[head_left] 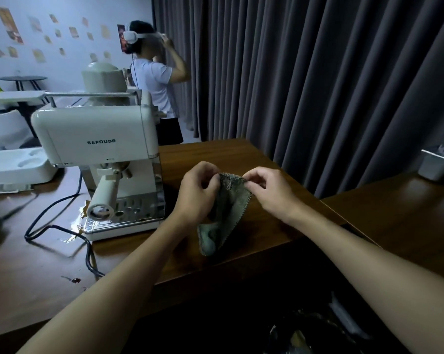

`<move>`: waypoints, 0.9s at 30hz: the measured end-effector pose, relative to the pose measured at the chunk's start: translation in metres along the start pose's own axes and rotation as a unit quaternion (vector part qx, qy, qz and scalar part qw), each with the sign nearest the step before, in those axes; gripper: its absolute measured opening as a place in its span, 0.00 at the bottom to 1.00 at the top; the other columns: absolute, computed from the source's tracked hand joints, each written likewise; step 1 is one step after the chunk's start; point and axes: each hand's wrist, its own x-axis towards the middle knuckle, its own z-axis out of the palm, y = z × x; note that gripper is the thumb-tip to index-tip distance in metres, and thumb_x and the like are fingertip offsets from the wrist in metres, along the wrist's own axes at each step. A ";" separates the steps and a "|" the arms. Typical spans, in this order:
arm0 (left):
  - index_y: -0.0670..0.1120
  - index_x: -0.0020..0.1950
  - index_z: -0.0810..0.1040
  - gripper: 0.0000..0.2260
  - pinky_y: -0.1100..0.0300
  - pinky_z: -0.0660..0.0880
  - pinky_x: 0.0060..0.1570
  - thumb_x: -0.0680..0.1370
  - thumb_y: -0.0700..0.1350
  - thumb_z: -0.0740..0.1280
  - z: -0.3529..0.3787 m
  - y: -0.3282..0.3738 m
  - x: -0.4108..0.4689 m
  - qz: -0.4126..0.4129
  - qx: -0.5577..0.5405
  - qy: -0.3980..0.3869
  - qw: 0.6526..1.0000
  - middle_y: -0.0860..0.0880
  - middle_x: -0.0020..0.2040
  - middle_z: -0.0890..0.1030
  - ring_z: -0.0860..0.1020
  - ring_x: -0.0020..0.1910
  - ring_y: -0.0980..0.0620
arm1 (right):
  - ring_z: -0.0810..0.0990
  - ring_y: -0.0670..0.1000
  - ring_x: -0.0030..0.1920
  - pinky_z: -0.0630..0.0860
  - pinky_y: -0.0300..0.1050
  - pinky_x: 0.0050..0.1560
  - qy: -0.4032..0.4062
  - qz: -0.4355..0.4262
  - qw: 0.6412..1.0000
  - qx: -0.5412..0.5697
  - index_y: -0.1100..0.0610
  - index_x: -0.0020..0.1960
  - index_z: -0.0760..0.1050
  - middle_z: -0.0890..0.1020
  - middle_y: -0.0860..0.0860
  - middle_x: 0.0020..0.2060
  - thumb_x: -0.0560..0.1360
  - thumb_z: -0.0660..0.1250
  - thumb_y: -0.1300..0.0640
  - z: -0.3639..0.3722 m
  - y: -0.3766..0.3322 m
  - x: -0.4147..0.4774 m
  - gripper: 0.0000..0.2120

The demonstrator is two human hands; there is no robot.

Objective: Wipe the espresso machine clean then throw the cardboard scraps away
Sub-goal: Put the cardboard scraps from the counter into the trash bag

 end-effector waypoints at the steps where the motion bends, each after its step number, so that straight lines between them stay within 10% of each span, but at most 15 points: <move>1: 0.47 0.53 0.79 0.03 0.67 0.76 0.45 0.81 0.42 0.67 0.003 0.004 0.003 -0.002 -0.008 0.004 1.000 0.53 0.47 0.81 0.80 0.47 0.59 | 0.81 0.49 0.44 0.79 0.43 0.47 0.001 -0.002 1.000 0.004 0.56 0.48 0.80 0.82 0.50 0.42 0.77 0.68 0.62 -0.006 0.001 0.001 0.03; 5: 0.49 0.57 0.80 0.06 0.61 0.79 0.51 0.80 0.43 0.69 0.012 0.006 0.015 -0.024 -0.006 0.003 1.000 0.56 0.49 0.82 0.80 0.51 0.58 | 0.77 0.46 0.39 0.73 0.35 0.38 0.051 0.015 0.998 0.029 0.53 0.45 0.77 0.80 0.49 0.39 0.79 0.65 0.63 -0.022 0.012 0.006 0.07; 9: 0.44 0.63 0.77 0.12 0.55 0.79 0.50 0.80 0.44 0.69 0.018 -0.014 0.015 -0.103 0.106 -0.036 0.988 0.52 0.51 0.80 0.80 0.52 0.51 | 0.77 0.50 0.48 0.71 0.41 0.44 -0.039 0.125 0.988 -0.085 0.56 0.64 0.72 0.79 0.51 0.48 0.77 0.67 0.57 -0.028 0.044 0.003 0.16; 15: 0.44 0.38 0.75 0.23 0.60 0.68 0.28 0.75 0.64 0.69 0.040 -0.032 -0.014 -0.144 0.243 -0.163 0.945 0.50 0.32 0.76 0.73 0.30 0.55 | 0.76 0.51 0.54 0.69 0.41 0.50 -0.136 0.210 0.956 -0.155 0.56 0.68 0.69 0.78 0.52 0.55 0.74 0.72 0.50 -0.022 0.081 -0.011 0.26; 19: 0.46 0.35 0.76 0.34 0.52 0.73 0.42 0.67 0.78 0.61 0.061 -0.028 -0.023 -0.126 0.368 -0.214 0.896 0.50 0.33 0.79 0.77 0.35 0.52 | 0.74 0.55 0.62 0.71 0.46 0.58 -0.135 0.233 0.941 -0.205 0.57 0.69 0.70 0.74 0.55 0.64 0.74 0.72 0.48 -0.010 0.088 -0.014 0.27; 27: 0.51 0.37 0.77 0.12 0.51 0.76 0.46 0.78 0.55 0.69 0.079 -0.025 -0.034 -0.074 0.295 -0.143 0.942 0.53 0.41 0.81 0.80 0.44 0.49 | 0.79 0.52 0.49 0.74 0.43 0.45 -0.067 0.174 0.982 -0.040 0.56 0.51 0.76 0.80 0.53 0.50 0.75 0.71 0.59 -0.011 0.090 -0.014 0.06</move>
